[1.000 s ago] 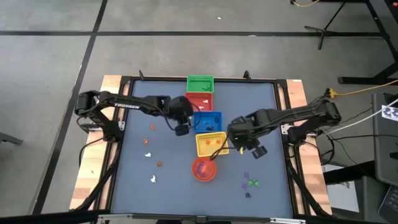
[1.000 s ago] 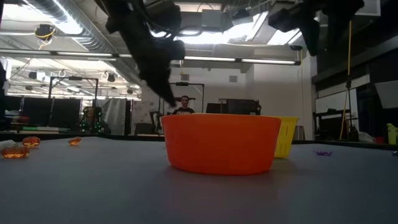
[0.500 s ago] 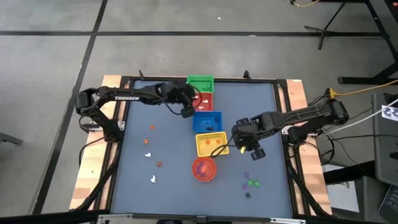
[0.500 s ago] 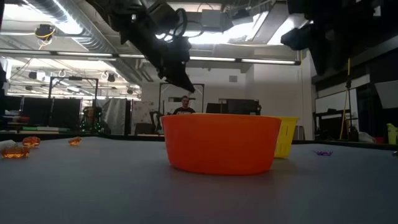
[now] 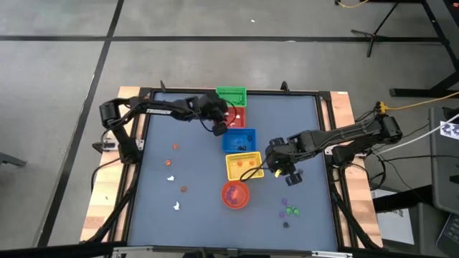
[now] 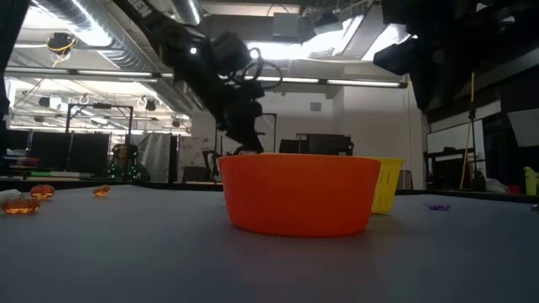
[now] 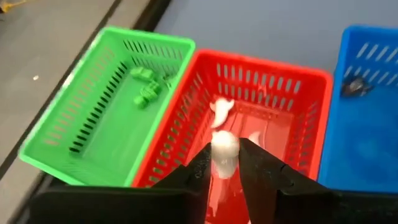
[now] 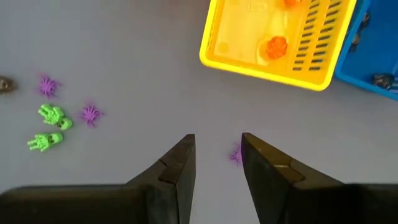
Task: Sort Halloween decoration
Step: Put the white ghost toy into the red bin, then put the purple spider toy into the orange bin
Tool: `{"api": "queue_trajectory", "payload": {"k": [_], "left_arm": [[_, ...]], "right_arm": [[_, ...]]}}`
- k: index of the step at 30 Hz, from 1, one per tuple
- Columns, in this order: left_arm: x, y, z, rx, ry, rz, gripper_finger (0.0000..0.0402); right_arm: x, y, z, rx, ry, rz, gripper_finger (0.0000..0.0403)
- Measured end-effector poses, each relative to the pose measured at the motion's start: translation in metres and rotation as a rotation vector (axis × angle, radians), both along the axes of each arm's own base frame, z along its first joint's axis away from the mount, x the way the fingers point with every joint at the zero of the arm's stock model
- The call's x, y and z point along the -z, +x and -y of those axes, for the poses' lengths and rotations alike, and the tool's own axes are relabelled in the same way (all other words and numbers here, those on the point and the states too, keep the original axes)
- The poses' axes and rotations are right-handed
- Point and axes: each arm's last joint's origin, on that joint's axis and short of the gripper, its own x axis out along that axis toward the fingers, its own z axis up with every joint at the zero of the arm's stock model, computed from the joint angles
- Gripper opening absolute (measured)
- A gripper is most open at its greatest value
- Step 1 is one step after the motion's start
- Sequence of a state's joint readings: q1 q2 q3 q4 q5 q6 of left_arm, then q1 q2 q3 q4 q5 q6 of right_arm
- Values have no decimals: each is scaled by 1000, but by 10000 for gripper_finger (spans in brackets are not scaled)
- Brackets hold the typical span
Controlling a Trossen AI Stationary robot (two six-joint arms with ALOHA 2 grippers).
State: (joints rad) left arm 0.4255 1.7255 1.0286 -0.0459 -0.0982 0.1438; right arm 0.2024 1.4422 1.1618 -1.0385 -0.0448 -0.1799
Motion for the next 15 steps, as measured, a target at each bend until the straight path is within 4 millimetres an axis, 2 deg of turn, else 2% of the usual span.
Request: {"api": "queue_trajectory", "payload": {"k": [6, 15], "left_arm": [[18, 4, -2, 0, -18, -40, 110], [21, 6, 0, 6, -22, -49, 155]], "right_arm": [[0, 1, 0, 0, 2, 6, 127], [-1, 3, 0, 2, -2, 36, 127]]}}
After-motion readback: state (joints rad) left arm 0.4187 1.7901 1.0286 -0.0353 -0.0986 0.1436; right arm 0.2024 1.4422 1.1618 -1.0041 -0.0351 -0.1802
